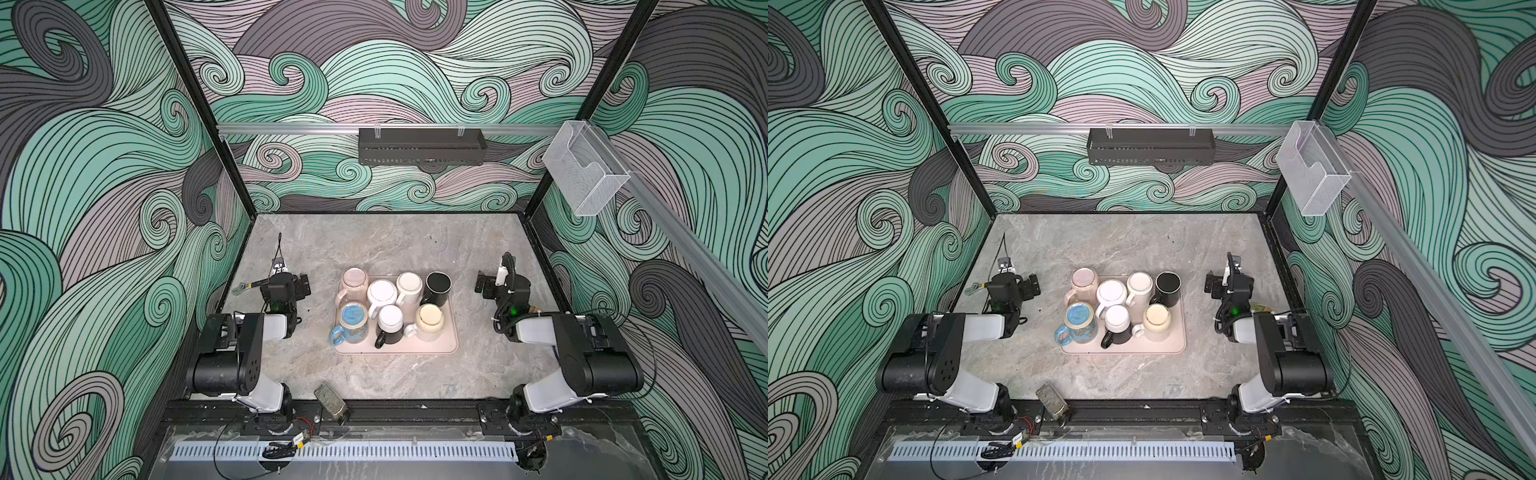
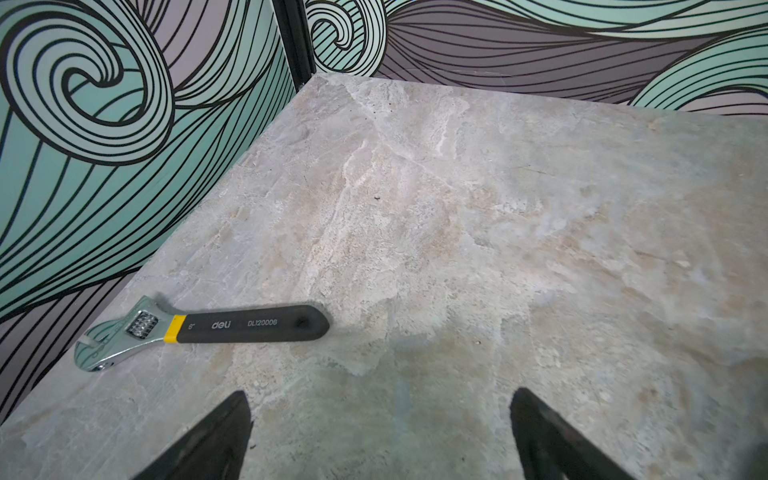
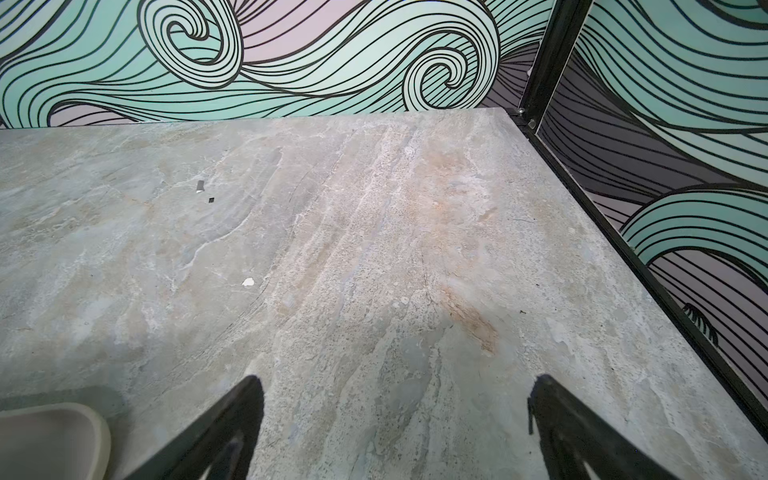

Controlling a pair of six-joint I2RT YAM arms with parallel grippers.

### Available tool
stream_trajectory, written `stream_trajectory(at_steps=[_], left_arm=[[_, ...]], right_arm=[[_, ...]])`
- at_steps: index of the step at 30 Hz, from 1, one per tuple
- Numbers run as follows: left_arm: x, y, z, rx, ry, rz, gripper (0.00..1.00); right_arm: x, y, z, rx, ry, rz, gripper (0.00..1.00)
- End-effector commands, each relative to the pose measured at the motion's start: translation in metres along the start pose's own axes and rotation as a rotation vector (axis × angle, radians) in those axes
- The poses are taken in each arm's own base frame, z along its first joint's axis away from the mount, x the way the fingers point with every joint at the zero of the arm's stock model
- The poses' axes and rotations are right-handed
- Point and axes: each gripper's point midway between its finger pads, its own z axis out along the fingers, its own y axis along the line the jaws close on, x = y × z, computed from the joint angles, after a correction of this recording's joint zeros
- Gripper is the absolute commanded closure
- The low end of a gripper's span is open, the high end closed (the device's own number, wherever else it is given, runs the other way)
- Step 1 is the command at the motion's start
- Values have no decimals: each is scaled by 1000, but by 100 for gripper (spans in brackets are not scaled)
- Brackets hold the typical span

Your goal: Turn the mug right side up

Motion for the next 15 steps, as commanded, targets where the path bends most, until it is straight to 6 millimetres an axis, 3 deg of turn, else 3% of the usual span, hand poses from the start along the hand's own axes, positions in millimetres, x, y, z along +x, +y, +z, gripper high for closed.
stream_trajectory(at_steps=[1,15], left_arm=[[-14,-1,1,5,-26,-16,1],[-13,-1,2,5,-24,-15,1]], right_arm=[[-5,1,-1,-14,-19,-10,0],[-5,2,-1,-16,-16,-11,0]])
